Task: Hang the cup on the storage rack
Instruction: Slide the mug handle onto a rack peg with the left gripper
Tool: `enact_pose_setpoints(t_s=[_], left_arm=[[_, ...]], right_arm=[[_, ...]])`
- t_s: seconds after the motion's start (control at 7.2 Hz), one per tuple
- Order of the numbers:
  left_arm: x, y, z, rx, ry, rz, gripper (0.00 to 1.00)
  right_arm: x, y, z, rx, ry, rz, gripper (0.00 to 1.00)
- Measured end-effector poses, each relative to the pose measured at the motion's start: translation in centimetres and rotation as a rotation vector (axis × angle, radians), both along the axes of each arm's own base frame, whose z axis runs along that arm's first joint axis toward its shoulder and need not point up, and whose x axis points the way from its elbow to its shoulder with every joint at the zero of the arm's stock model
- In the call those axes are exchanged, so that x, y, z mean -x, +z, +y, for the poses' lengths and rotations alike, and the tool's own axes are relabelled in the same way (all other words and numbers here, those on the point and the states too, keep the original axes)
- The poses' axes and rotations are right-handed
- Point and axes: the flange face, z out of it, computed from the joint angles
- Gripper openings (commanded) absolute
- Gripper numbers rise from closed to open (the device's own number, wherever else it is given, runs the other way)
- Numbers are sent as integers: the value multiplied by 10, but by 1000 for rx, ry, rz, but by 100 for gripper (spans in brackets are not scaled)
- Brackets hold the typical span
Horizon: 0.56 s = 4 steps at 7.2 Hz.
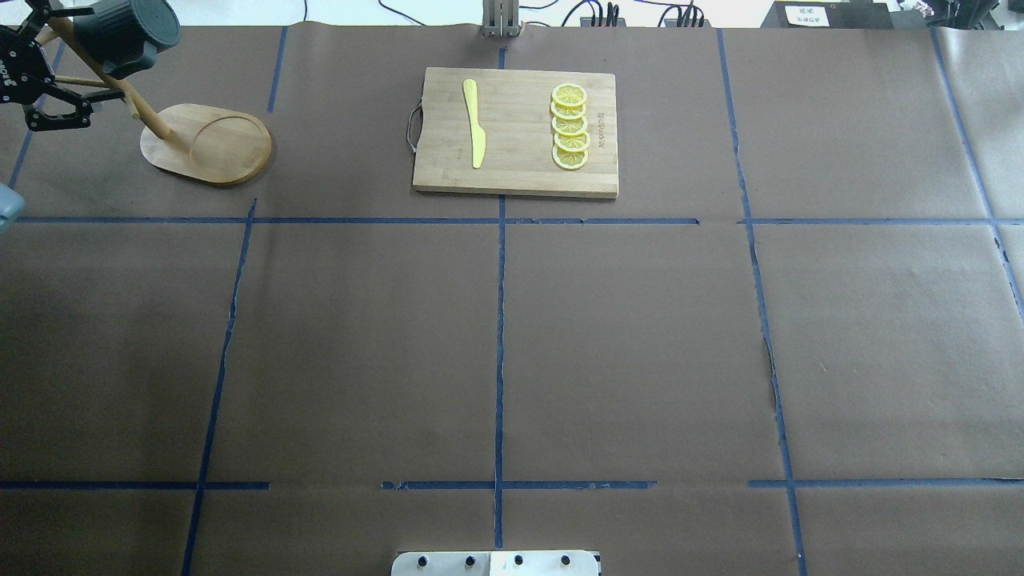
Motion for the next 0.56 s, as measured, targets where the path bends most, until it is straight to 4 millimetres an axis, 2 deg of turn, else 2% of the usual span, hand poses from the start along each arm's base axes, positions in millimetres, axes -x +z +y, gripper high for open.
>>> enact_pose_setpoints(t_s=[0.28,0.42,0.56], left_arm=[[42,-20,-9,-203,76,-273,100],[59,-20,-12,-293,89,-366,100],[64,-15,-14,-379,94,-441,100]], right_arm=[[0,1,0,1,0,0,100],[0,1,0,2,0,-1,100],[0,1,0,2,0,-1,100]])
